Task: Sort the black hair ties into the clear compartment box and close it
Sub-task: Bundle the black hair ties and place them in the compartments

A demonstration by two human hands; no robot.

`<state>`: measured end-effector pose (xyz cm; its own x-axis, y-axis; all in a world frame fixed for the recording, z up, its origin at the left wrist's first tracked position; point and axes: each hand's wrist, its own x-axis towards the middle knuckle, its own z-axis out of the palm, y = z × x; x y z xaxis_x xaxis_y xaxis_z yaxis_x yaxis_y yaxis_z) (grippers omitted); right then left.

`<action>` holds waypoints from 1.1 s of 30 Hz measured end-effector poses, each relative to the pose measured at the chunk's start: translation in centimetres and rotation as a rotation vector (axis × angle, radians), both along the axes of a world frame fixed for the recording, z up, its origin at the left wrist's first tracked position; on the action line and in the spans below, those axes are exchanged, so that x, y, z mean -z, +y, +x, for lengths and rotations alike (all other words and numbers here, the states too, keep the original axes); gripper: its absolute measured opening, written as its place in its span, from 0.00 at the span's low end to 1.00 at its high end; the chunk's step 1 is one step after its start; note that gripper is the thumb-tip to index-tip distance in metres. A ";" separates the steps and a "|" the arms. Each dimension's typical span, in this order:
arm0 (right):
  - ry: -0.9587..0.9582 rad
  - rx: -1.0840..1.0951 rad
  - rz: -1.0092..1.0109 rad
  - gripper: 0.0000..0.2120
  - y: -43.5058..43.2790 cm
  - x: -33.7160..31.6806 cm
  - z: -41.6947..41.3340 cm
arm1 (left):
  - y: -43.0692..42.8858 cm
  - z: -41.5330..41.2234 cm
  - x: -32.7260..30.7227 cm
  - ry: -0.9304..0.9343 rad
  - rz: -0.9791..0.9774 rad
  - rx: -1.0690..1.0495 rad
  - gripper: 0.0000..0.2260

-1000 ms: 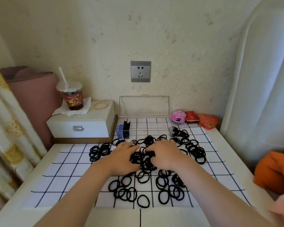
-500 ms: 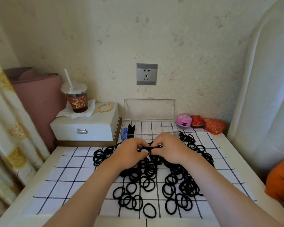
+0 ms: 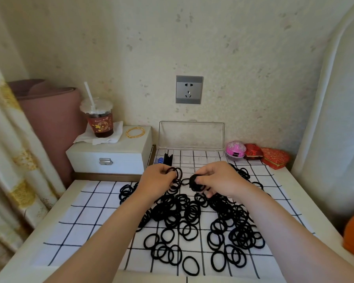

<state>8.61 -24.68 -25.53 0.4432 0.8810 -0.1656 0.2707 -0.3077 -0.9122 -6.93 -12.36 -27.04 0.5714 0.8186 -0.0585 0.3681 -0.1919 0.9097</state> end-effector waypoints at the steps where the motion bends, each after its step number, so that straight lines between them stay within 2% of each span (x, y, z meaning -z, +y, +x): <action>1: 0.088 0.001 0.031 0.05 0.0 -0.3 -0.2 | 0.1 -0.1 0.2 0.016 0.010 -0.005 0.03; 3: 0.261 -0.001 0.090 0.06 0.2 -0.8 -0.8 | 0.1 -0.1 0.4 0.022 -0.014 0.007 0.02; 6: 0.399 -0.003 0.117 0.07 0.6 -1.1 -1.4 | -0.3 0.2 0.2 -0.055 -0.232 0.089 0.05; 9: 0.354 0.031 0.085 0.10 1.0 -0.7 -1.9 | -0.6 0.4 0.0 -0.179 -0.443 0.175 0.08; 13: 0.257 0.119 0.095 0.09 1.2 -0.3 -1.9 | -0.7 0.4 -0.4 -0.307 -0.653 0.190 0.11; 15: 0.240 0.152 0.096 0.08 1.1 -0.3 -2.0 | -0.6 0.3 -0.4 -0.331 -0.702 0.216 0.11; 19: 0.304 0.191 0.049 0.10 1.3 -0.2 -2.2 | -0.5 0.1 -0.2 -0.232 -0.615 0.281 0.11; 24: 0.556 0.026 -0.022 0.11 0.9 -0.8 -1.7 | -0.3 0.2 0.2 -0.094 -0.386 0.162 0.10; 26: 0.609 -0.001 -0.010 0.14 0.8 -0.9 -1.4 | -0.3 0.2 0.1 -0.088 -0.278 0.129 0.08; 28: 0.539 -0.041 -0.020 0.17 0.7 -0.9 -1.5 | -0.4 0.0 -0.2 -0.104 -0.230 0.151 0.07; 30: 0.419 -0.068 -0.030 0.14 0.7 -0.7 -1.8 | -0.4 -0.2 -0.4 -0.110 -0.236 0.197 0.09; 33: 0.385 -0.035 -0.008 0.10 0.7 -0.5 -1.6 | -0.2 -0.3 -0.4 -0.116 -0.290 0.223 0.13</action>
<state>7.02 -23.97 -25.00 0.3174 0.8923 -0.3209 -0.0803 -0.3119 -0.9467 -7.19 -12.55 -26.62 0.7499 0.6325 -0.1940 0.2381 0.0156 0.9711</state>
